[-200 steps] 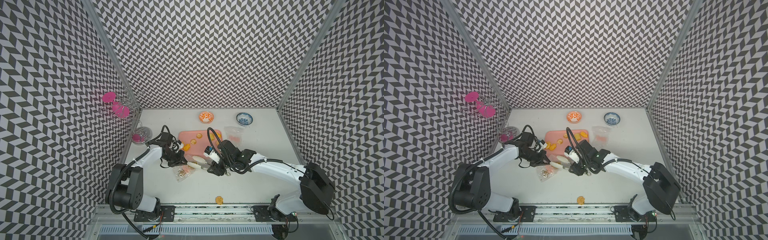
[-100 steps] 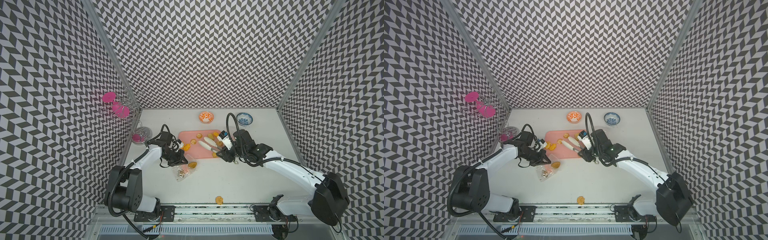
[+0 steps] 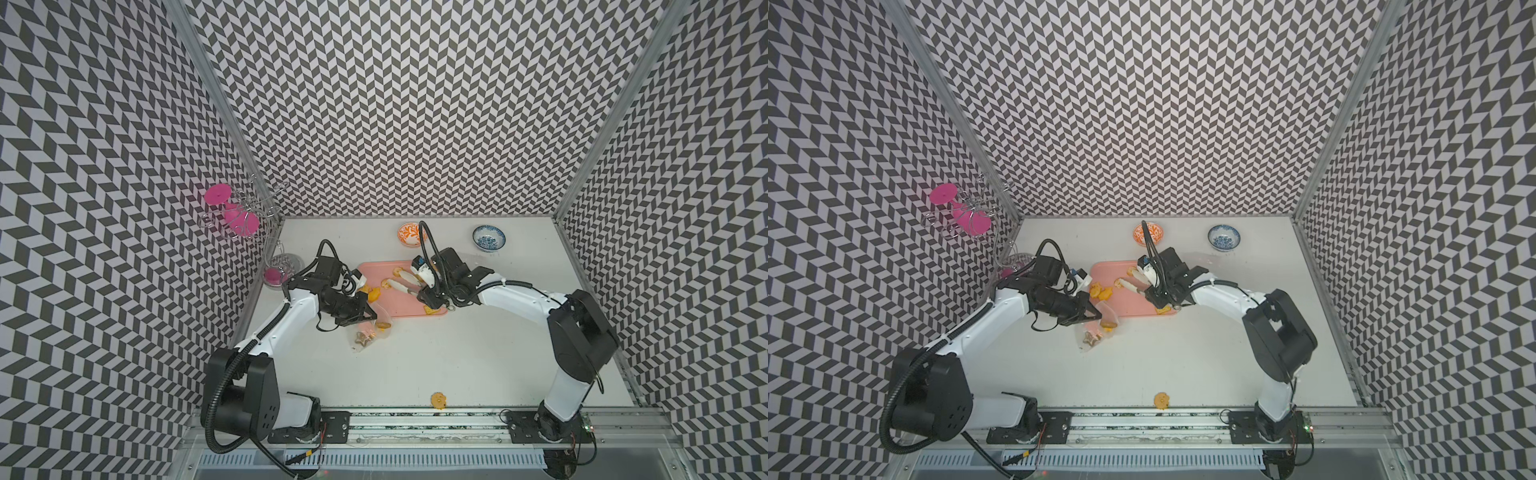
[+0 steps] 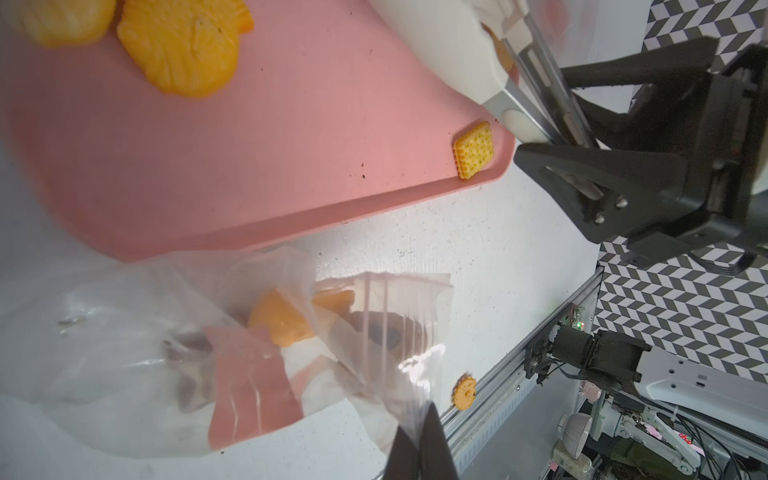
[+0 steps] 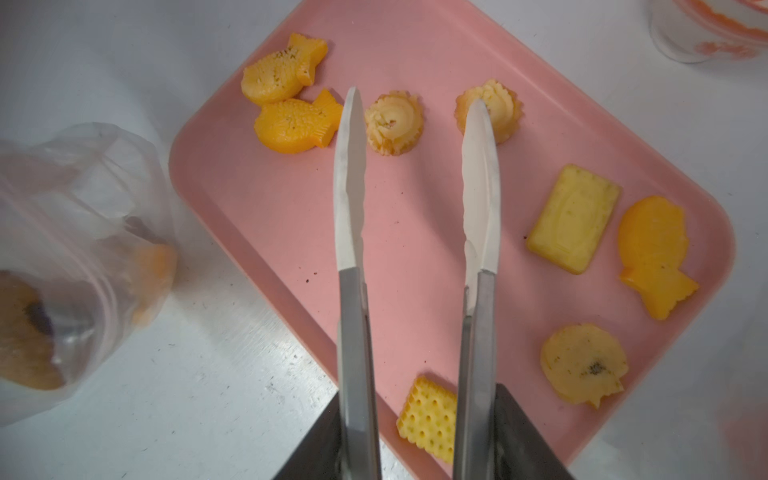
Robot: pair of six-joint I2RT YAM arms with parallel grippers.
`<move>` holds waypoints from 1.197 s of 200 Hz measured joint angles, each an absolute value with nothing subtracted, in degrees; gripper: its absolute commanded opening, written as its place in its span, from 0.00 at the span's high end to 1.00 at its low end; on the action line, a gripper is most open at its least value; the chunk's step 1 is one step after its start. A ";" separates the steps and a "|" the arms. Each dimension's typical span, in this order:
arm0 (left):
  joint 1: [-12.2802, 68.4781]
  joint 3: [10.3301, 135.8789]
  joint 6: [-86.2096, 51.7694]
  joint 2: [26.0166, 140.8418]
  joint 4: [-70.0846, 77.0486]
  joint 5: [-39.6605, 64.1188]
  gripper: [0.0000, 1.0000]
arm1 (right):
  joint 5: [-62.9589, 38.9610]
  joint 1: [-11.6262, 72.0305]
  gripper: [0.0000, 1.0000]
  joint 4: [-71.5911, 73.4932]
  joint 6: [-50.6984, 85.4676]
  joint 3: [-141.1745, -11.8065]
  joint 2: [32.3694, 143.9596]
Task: Put the cookies into a resealable bag to prevent moisture
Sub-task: Pick up the cookie from the tray.
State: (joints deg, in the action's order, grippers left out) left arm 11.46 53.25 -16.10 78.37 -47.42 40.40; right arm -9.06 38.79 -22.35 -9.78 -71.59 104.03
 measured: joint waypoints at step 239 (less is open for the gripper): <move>8.84 50.00 -14.35 82.81 -46.00 40.07 1.00 | -1.83 42.70 0.61 -28.16 -12.10 -75.57 106.19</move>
State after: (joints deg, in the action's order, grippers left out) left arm 8.84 50.00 -14.35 82.81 -46.00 40.07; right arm -1.83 42.70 -28.16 -12.10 -75.57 106.19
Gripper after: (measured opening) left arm 0.047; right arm 0.396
